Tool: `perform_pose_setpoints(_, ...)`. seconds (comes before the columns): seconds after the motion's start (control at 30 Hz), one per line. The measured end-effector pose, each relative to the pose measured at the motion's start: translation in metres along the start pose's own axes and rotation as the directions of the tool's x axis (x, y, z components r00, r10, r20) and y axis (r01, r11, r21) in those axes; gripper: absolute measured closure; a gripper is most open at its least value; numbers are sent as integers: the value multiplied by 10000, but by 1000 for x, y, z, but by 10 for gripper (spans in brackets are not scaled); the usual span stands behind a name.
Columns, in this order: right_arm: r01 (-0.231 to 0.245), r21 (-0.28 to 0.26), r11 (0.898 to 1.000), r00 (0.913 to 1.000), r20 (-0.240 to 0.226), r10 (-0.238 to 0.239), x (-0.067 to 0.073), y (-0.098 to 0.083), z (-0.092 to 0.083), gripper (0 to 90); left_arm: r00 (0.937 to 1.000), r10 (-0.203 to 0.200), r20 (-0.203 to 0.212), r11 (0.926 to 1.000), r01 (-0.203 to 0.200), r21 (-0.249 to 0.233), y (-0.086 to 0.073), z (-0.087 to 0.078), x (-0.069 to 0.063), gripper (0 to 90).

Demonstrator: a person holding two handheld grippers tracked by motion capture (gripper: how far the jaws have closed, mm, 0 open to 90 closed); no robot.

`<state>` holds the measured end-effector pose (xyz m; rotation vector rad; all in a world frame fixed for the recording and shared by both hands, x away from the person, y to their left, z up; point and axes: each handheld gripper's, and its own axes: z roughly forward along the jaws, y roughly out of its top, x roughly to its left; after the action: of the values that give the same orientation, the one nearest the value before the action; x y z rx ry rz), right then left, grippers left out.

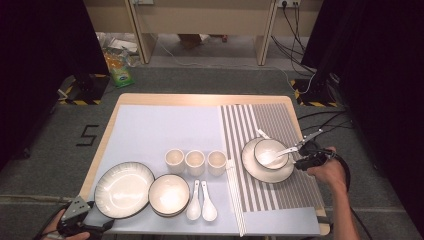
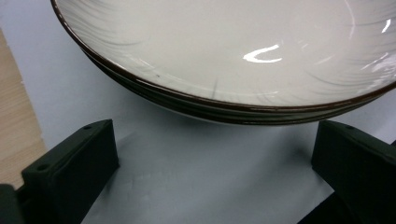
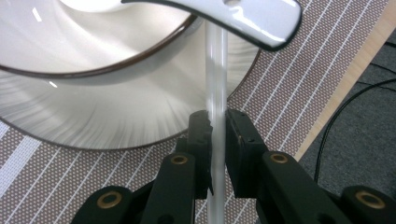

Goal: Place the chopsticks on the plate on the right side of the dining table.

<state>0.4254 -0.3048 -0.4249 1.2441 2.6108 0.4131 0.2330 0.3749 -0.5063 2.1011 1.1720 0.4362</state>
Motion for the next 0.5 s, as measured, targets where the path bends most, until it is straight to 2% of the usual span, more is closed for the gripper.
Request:
perform_pose_setpoints(0.43, 300, 145, 9994, 9993, 216, -303, 1, 11, 1, 807, 10000, 11, -12, 10000, -11, 12, 0, 0, 0, 0)
perform_pose_setpoints(0.5, 233, 4, 9997, 9996, 154, -233, 1, 13, 0, 807, 10000, 6, -14, 10000, -6, 9, 0, 0, 0, 0)
